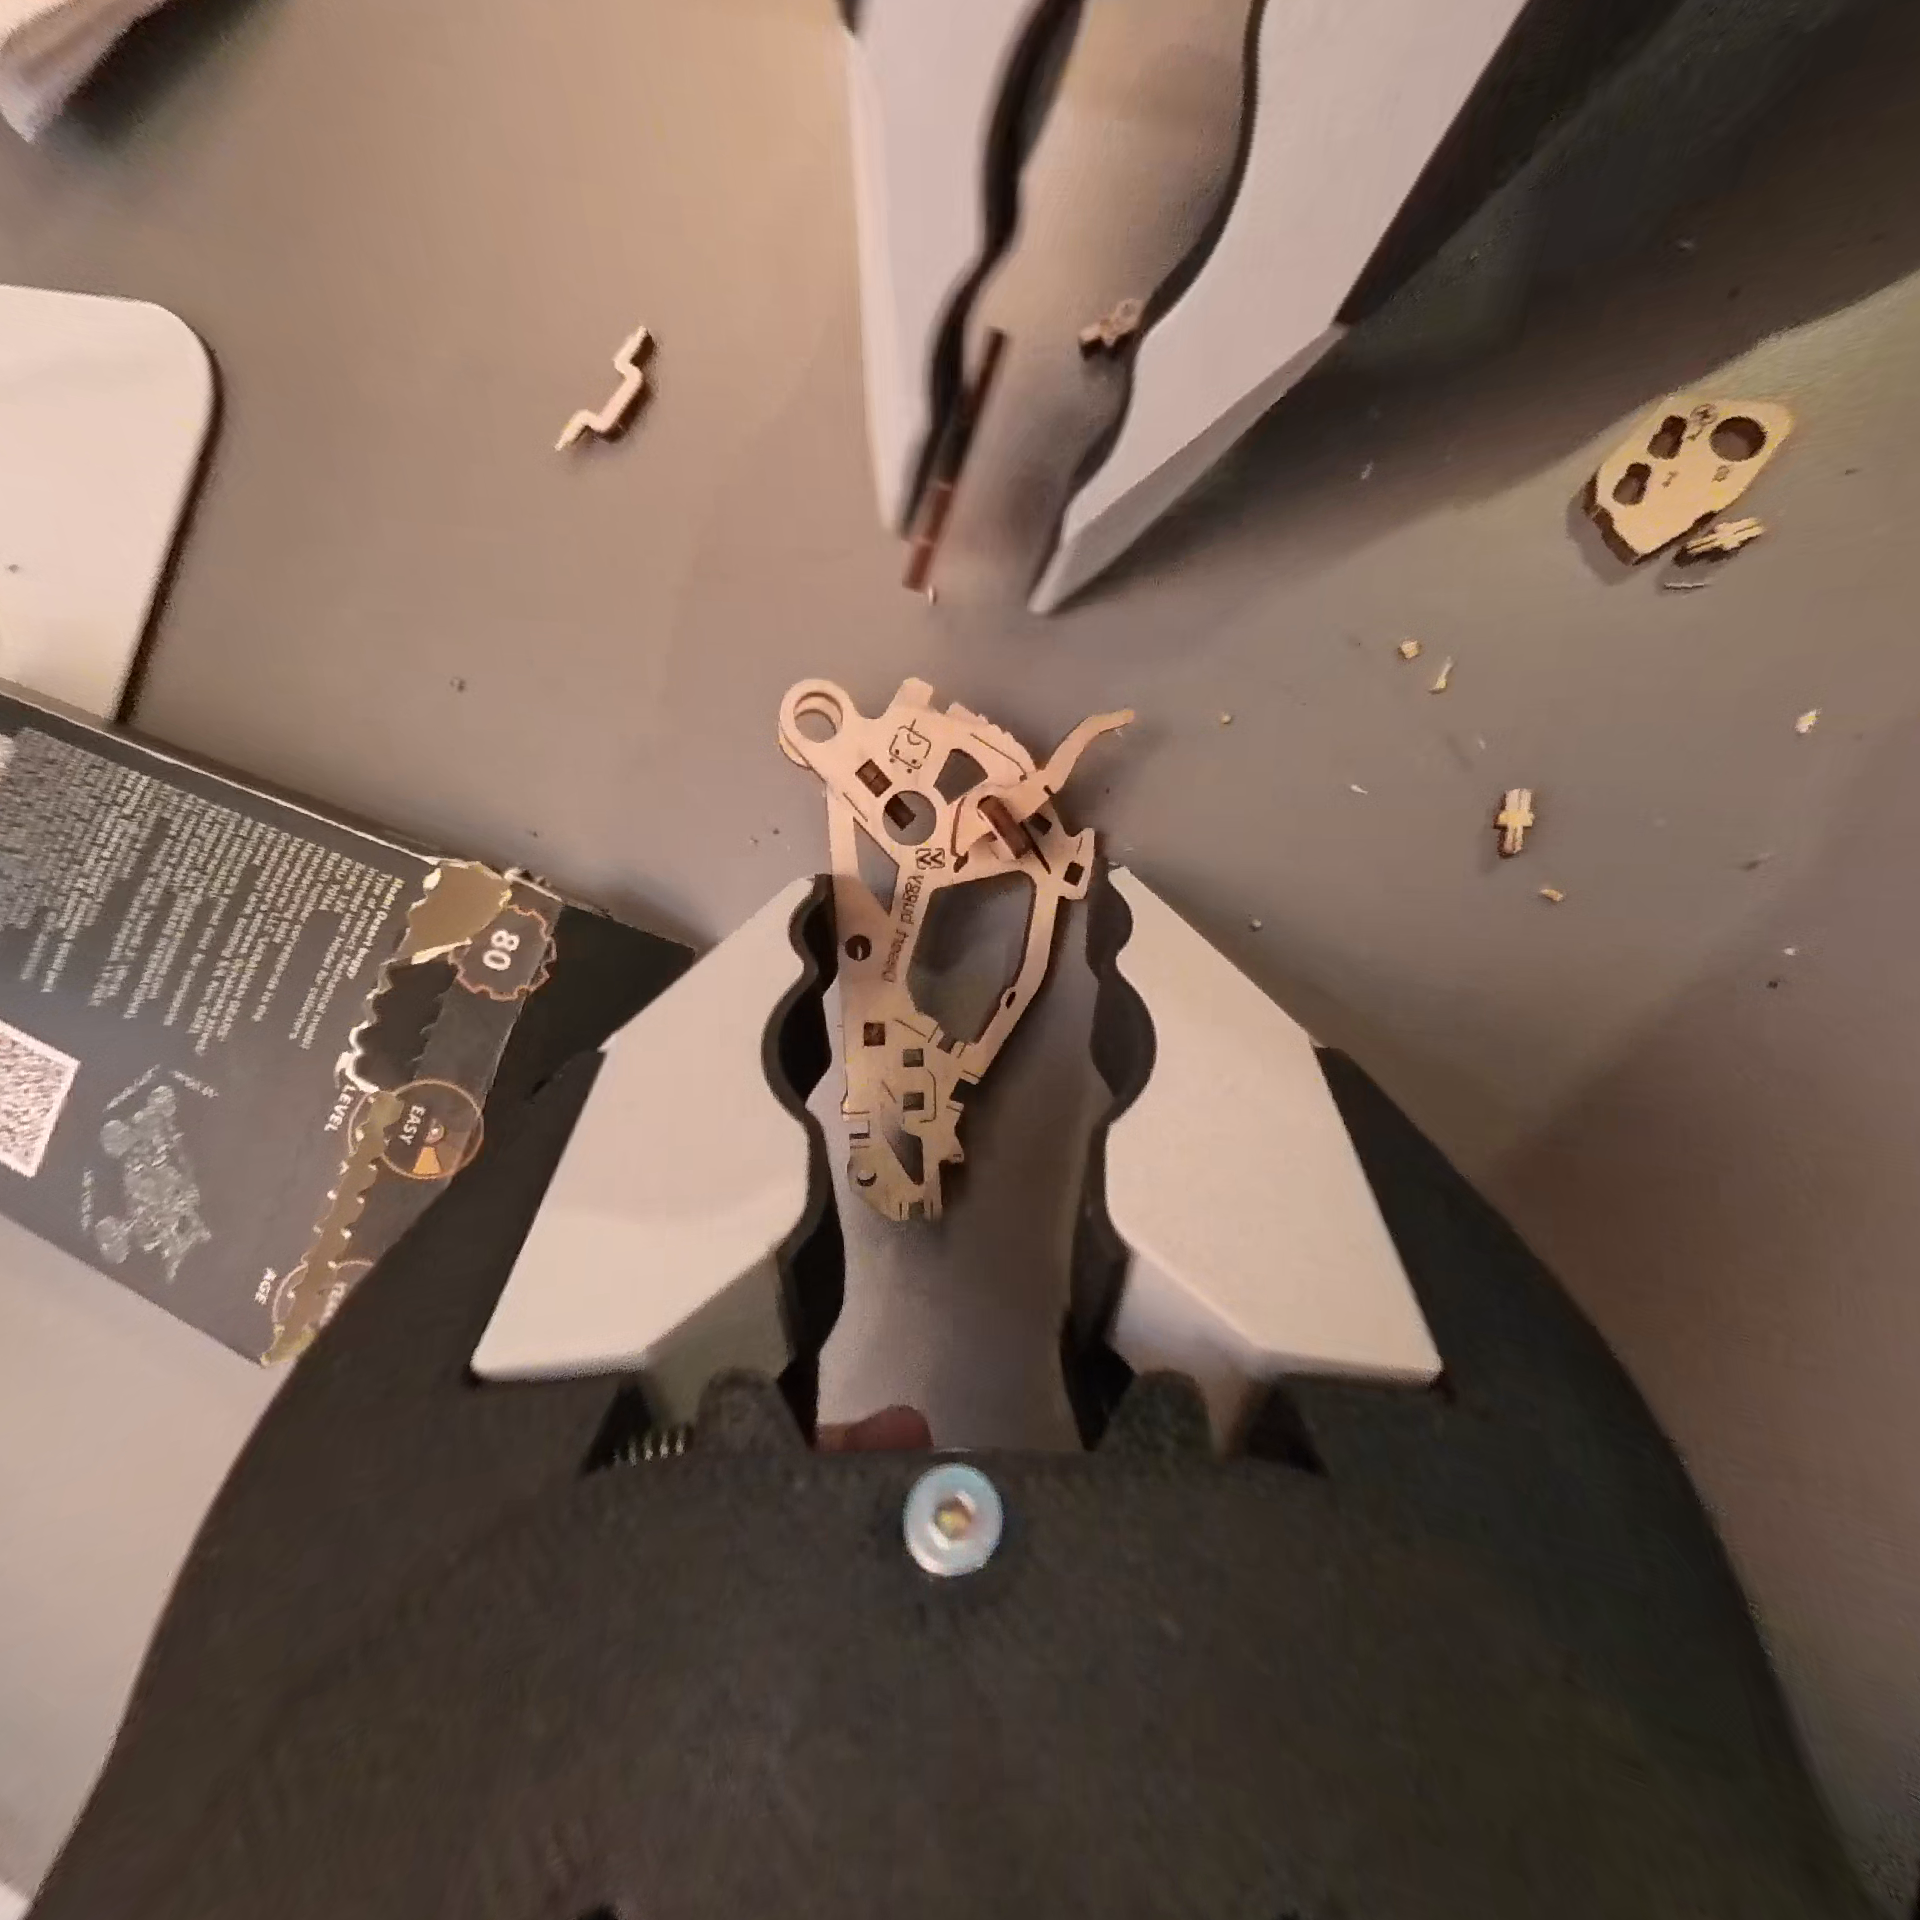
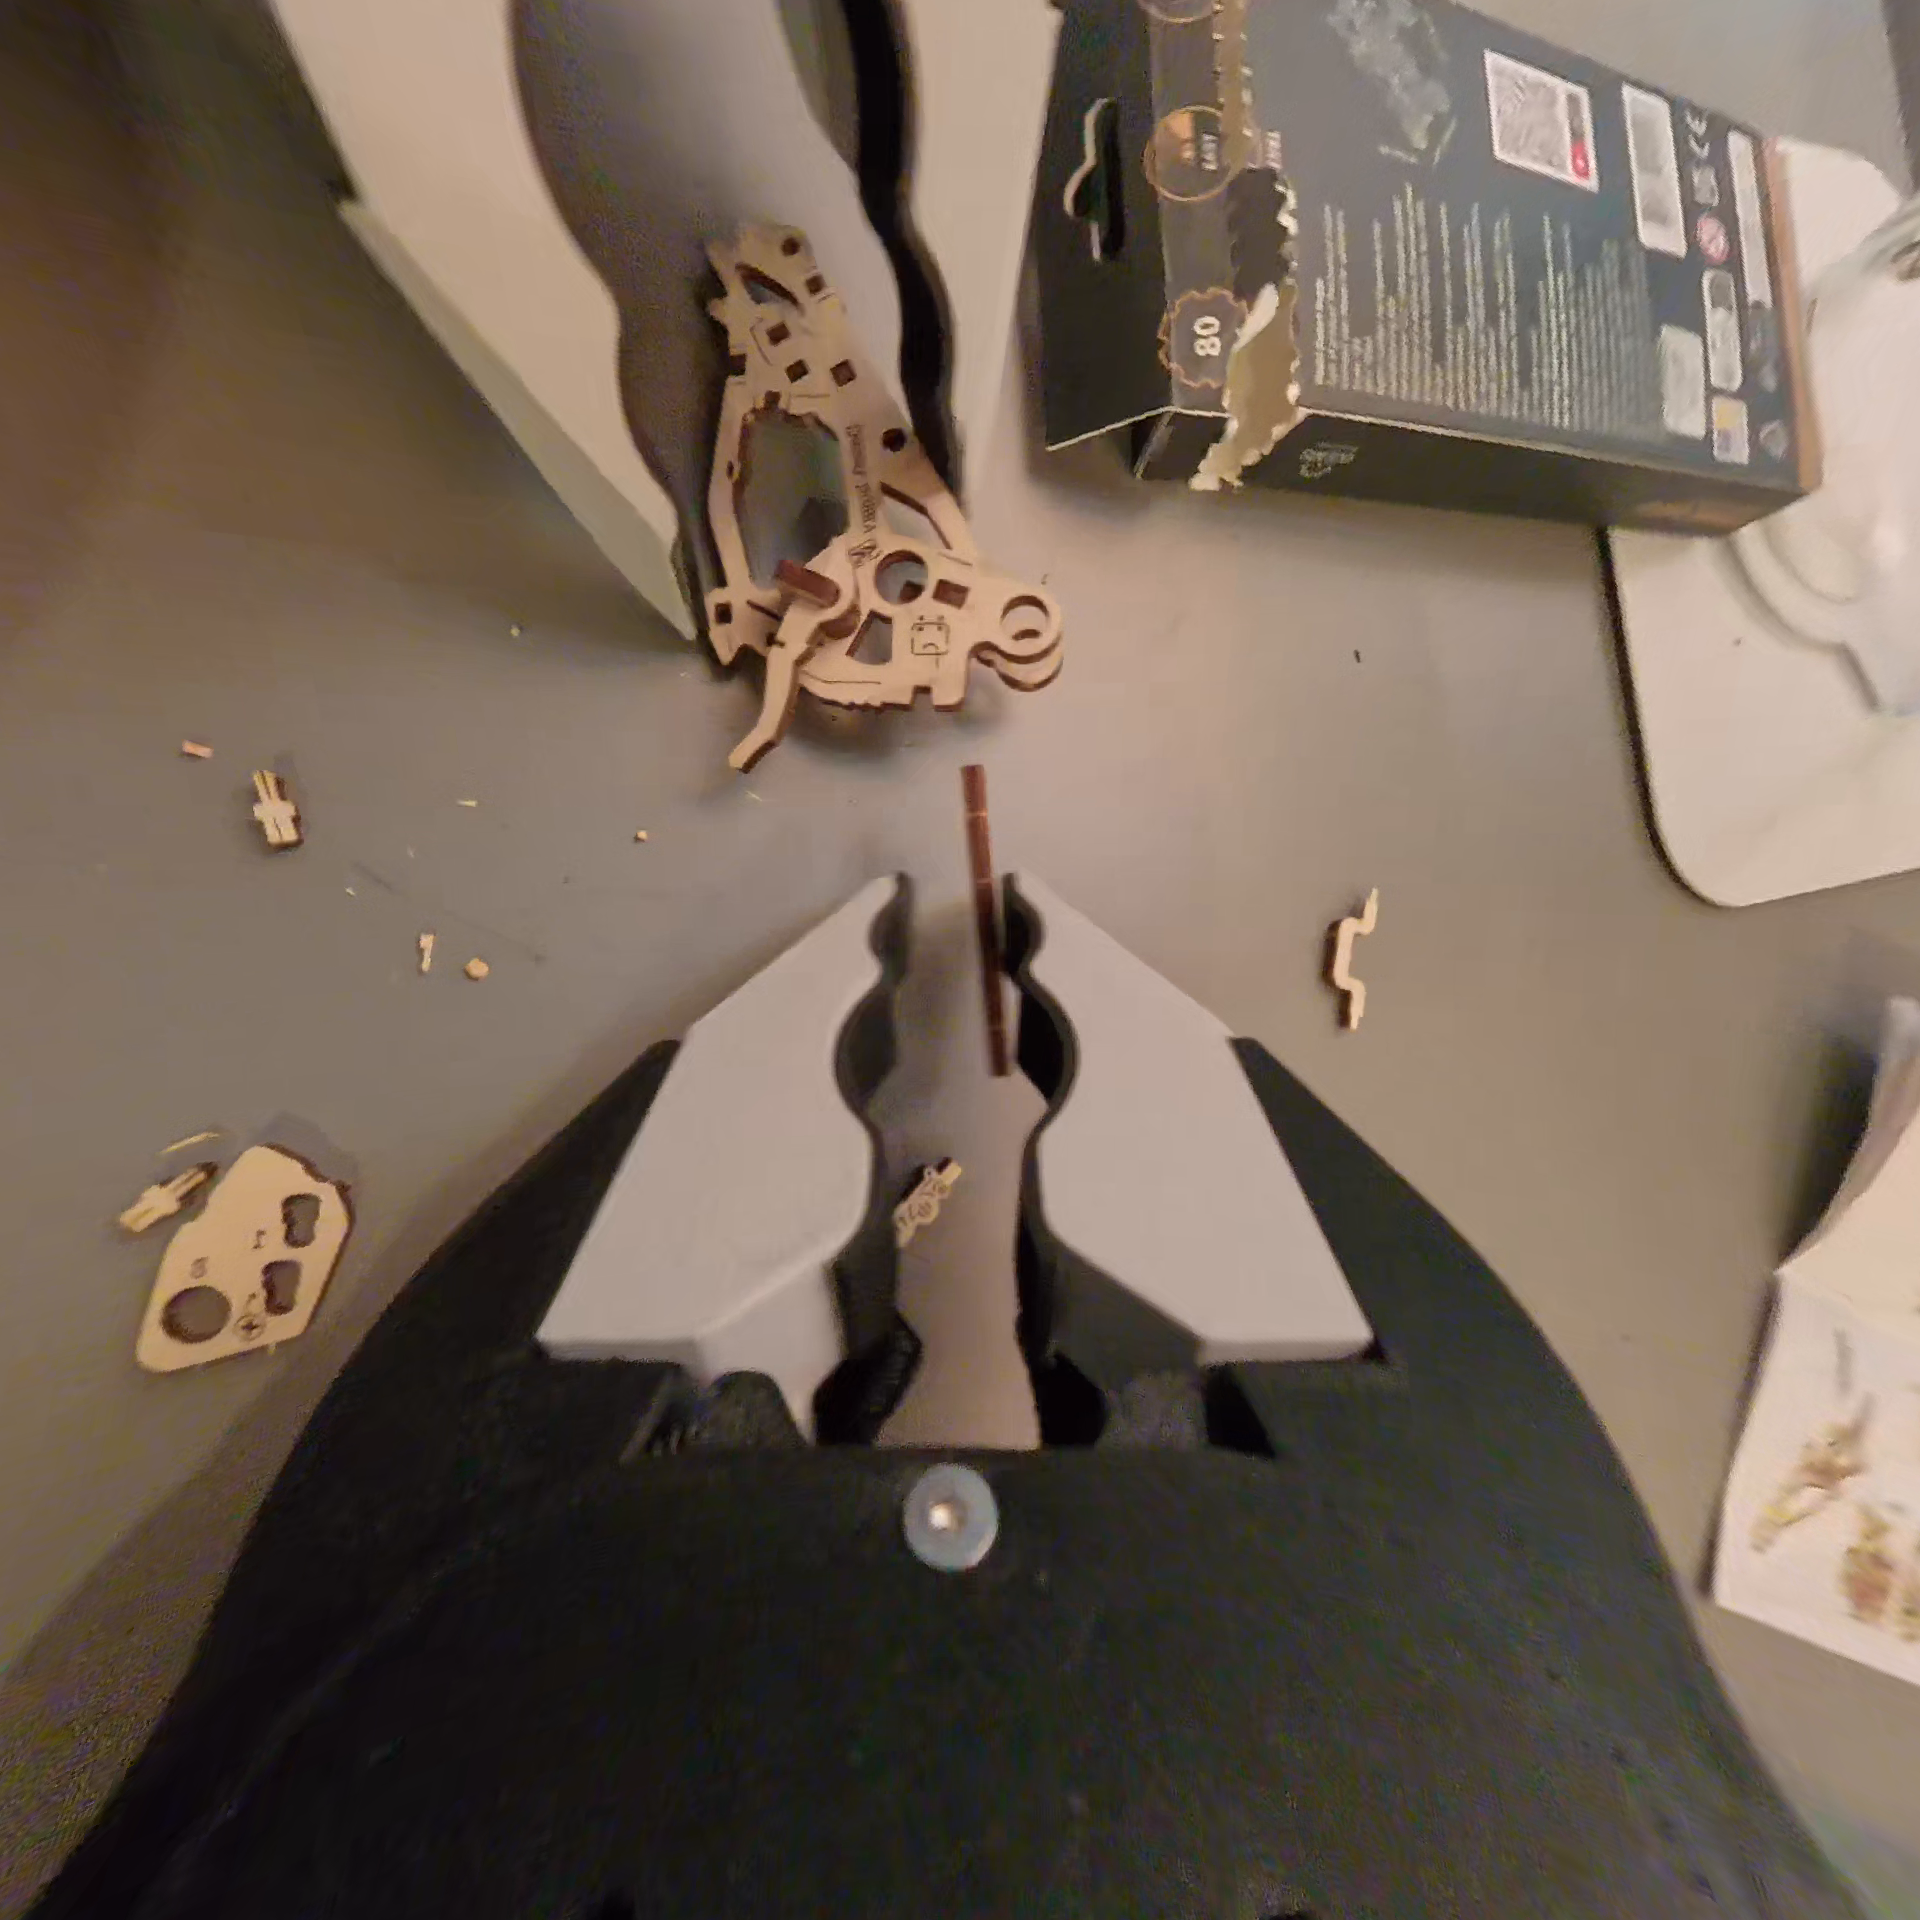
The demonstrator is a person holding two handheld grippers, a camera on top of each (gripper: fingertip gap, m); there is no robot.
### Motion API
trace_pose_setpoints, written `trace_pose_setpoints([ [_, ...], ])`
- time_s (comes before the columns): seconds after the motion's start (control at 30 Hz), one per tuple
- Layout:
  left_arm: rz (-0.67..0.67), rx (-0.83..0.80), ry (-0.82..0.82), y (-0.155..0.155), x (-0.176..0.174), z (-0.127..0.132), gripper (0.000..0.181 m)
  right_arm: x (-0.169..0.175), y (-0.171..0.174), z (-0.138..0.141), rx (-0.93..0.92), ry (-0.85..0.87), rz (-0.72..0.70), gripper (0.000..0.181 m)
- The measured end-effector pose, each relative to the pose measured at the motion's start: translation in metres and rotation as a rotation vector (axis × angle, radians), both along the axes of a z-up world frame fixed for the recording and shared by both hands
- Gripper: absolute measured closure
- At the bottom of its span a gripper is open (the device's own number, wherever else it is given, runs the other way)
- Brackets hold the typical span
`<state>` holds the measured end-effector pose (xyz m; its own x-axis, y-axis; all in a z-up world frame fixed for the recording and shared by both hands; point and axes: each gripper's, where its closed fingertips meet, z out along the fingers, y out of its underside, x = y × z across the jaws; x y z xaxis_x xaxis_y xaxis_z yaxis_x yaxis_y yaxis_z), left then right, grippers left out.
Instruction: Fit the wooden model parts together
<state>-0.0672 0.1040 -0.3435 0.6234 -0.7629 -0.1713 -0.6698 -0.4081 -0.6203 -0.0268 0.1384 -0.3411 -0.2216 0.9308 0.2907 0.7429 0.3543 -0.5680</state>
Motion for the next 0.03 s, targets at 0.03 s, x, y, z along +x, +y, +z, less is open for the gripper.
trace_pose_setpoints([
  [0.03,0.007,0.002,0.002,0.0,0.0004,0.0002,0.135,0.0007,0.0012,0.0023,-0.044,0.008,-0.02,0.149],
])
